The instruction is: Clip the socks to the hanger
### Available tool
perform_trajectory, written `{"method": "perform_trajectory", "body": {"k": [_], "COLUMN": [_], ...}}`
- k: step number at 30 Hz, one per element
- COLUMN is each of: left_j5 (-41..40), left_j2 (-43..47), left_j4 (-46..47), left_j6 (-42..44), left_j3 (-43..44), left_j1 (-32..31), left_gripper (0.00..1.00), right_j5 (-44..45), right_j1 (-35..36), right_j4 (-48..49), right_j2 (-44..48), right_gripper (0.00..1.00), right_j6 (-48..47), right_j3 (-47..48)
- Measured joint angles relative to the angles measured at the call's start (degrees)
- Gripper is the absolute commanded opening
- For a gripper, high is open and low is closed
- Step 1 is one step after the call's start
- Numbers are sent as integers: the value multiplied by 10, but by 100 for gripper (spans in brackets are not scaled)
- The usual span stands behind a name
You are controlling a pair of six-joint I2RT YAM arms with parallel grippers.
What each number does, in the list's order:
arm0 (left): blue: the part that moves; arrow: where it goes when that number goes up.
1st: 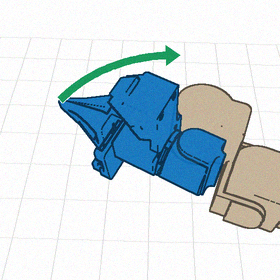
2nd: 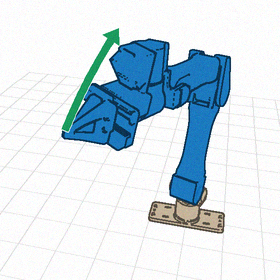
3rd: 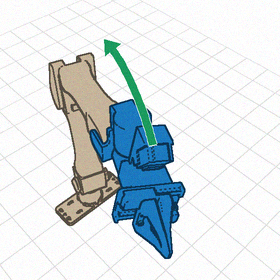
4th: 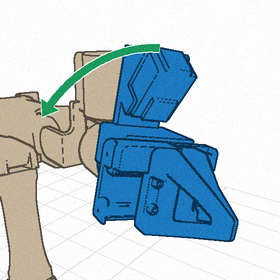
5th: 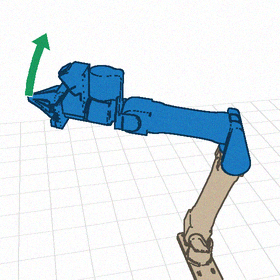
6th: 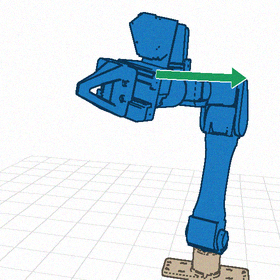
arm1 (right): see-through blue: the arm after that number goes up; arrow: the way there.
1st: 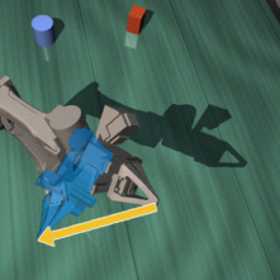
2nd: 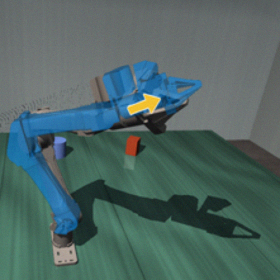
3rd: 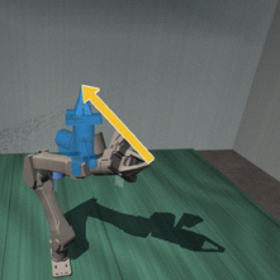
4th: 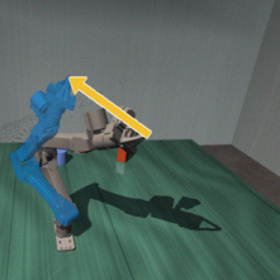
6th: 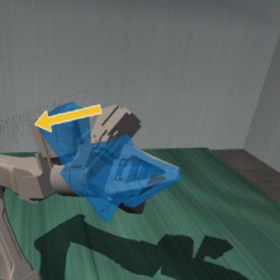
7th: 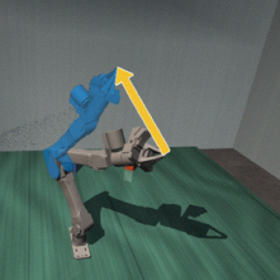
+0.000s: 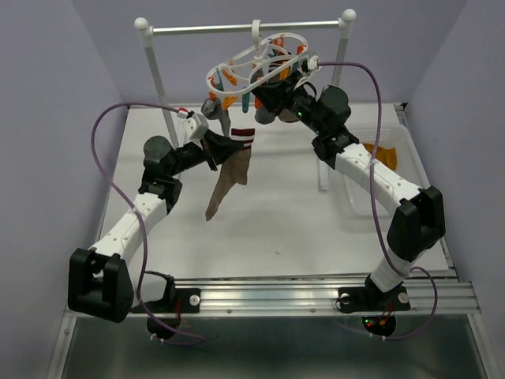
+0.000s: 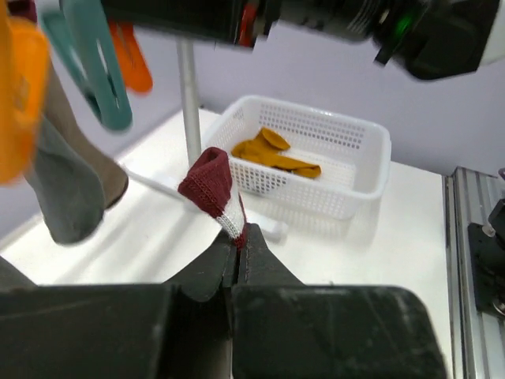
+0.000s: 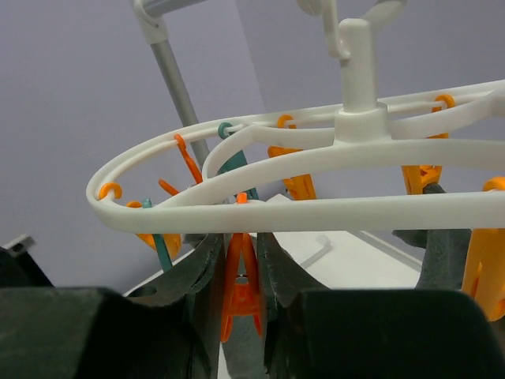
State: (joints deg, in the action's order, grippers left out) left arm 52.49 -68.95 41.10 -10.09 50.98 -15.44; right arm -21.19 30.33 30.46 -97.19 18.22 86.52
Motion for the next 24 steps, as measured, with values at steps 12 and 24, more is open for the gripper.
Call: {"method": "perform_trajectory", "body": {"k": [12, 24], "left_j5": [-1, -5], "left_j2": [-39, -109], "left_j4": [205, 288], "left_j6": [-83, -130], "left_j3": [-76, -73], "left_j1": [-11, -18], "left_gripper": [0, 0], "right_j5": [-87, -128], "right_j1": [-7, -8], "right_j4": [1, 19], "right_j2": [0, 2], "right_gripper": [1, 1], "right_j6": [19, 45], "right_j3": [1, -1]}}
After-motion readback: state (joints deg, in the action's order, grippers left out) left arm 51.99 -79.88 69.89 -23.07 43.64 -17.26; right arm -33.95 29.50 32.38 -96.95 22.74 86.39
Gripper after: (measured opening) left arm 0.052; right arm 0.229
